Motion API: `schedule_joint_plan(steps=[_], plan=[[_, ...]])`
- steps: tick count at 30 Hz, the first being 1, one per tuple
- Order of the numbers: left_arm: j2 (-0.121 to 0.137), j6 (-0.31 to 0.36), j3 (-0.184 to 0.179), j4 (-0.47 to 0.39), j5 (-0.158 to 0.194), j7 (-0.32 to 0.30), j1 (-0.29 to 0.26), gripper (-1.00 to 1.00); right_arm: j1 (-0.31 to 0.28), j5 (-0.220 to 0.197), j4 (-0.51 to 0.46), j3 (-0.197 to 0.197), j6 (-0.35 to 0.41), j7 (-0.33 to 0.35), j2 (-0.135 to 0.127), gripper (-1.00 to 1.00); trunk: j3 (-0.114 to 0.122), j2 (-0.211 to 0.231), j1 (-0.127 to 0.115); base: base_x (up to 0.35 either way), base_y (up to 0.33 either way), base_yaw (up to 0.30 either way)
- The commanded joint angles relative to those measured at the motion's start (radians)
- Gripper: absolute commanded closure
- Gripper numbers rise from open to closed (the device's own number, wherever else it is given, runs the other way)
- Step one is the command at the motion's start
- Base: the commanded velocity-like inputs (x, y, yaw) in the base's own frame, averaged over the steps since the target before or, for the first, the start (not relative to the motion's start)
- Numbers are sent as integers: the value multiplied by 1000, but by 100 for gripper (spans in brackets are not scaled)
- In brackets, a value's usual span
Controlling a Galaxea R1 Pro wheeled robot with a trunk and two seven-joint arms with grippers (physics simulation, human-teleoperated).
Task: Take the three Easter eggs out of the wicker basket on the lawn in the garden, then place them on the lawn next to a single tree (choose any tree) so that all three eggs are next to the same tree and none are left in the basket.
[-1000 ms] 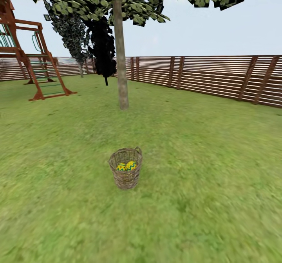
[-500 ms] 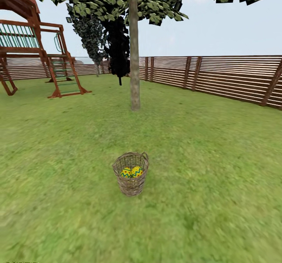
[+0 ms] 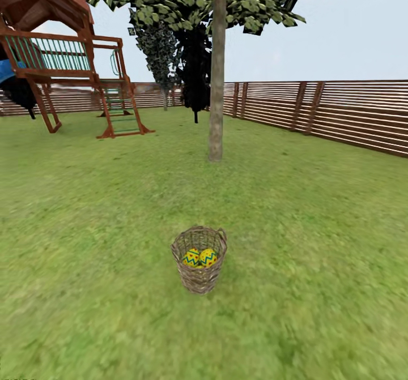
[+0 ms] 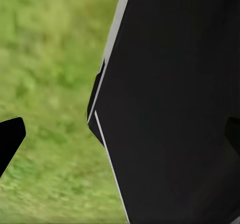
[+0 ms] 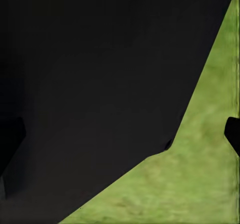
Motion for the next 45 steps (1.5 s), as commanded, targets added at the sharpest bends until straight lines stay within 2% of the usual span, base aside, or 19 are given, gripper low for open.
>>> schedule_joint_plan(steps=[1,34,45], plan=[[0,-3,5,0,1,1,0,-100,0,2,2,7,-5,-1,0,-100,0,0,0,231,-207,192],[1,-3,5,-2,1,1,0,-100,0,2,0,6,-3,-1,0,-100,-3,0,0,224,-189,18],[1,-3,5,-2,1,1,0,-100,0,6,0,8,-3,-2,4,-100,-3,0,0,130,-115,200]])
